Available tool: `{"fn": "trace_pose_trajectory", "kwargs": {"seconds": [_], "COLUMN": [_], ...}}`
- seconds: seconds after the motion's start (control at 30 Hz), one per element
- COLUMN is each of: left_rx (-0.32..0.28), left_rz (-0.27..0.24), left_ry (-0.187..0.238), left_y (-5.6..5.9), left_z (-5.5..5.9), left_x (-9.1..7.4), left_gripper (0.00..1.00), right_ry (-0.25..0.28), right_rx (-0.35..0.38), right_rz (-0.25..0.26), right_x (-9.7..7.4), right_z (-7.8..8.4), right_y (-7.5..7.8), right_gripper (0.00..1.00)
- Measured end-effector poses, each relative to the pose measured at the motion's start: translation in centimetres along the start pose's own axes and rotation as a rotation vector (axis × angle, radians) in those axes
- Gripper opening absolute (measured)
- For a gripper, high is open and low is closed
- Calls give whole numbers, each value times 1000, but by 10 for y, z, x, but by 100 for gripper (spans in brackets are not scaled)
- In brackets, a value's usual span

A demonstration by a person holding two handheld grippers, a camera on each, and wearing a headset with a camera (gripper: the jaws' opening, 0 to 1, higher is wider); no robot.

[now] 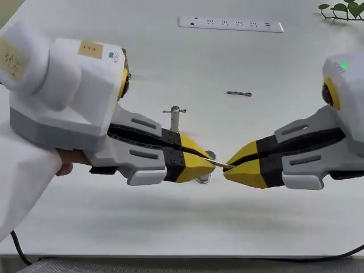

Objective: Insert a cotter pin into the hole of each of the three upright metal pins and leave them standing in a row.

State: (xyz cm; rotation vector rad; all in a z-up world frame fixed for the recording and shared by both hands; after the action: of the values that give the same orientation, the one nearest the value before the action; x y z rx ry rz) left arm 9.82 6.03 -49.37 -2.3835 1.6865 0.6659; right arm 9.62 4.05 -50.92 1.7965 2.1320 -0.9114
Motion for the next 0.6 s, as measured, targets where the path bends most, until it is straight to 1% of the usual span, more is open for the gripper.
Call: {"fn": "trace_pose_trajectory", "kwargs": {"seconds": [0.03, 0.1, 0.2, 0.23, 0.27, 0.4, 0.43, 0.47, 0.5, 0.6], "left_rx": [17, 39, 29, 36, 44, 54, 41, 0, 7, 45], "left_rz": [0, -16, -6, -6, -7, -11, -17, -16, -12, -20], "left_ry": [-3, -25, -20, -22, -27, -46, -44, -50, -49, -28], "left_y": [0, -2, 2, 3, 5, 5, 4, 6, 5, 0], "left_z": [1, 6, 4, 4, 4, 6, 5, 4, 4, 4], "left_x": [0, 0, 2, 2, 3, 6, 7, 7, 7, 5], "left_gripper": [0, 0, 0, 0, 0, 0, 0, 0, 0, 0], "right_ry": [-3, 1, -6, -7, -9, -14, -18, -21, -22, -24], "right_rx": [-8, -8, -21, -22, -28, -37, -36, -40, -40, -41], "right_rz": [5, -3, -8, -7, -7, -6, -6, -4, -3, 2], "right_x": [-1, -1, -1, -1, -2, -2, -2, -3, -3, -5], "right_z": [0, -1, -1, -1, -2, -2, -2, -1, -1, -1], "right_y": [1, -1, -2, -2, -2, -3, -4, -3, -3, -3], "right_gripper": [0, 0, 0, 0, 0, 0, 0, 0, 0, 0]}}
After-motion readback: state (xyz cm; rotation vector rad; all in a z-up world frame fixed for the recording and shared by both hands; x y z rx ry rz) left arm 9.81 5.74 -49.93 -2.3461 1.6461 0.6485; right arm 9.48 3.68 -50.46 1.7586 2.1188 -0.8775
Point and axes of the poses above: the centre of the closed fingertips' face, and the gripper's own axes: x roughly forward along the fingers, y roughly to its right, z roughly out of its underside, the point moved 1 cm from there along -x, roughly backward along the fingers, and after that the axes turned 13 degrees about -z, right-handed, at the moved point
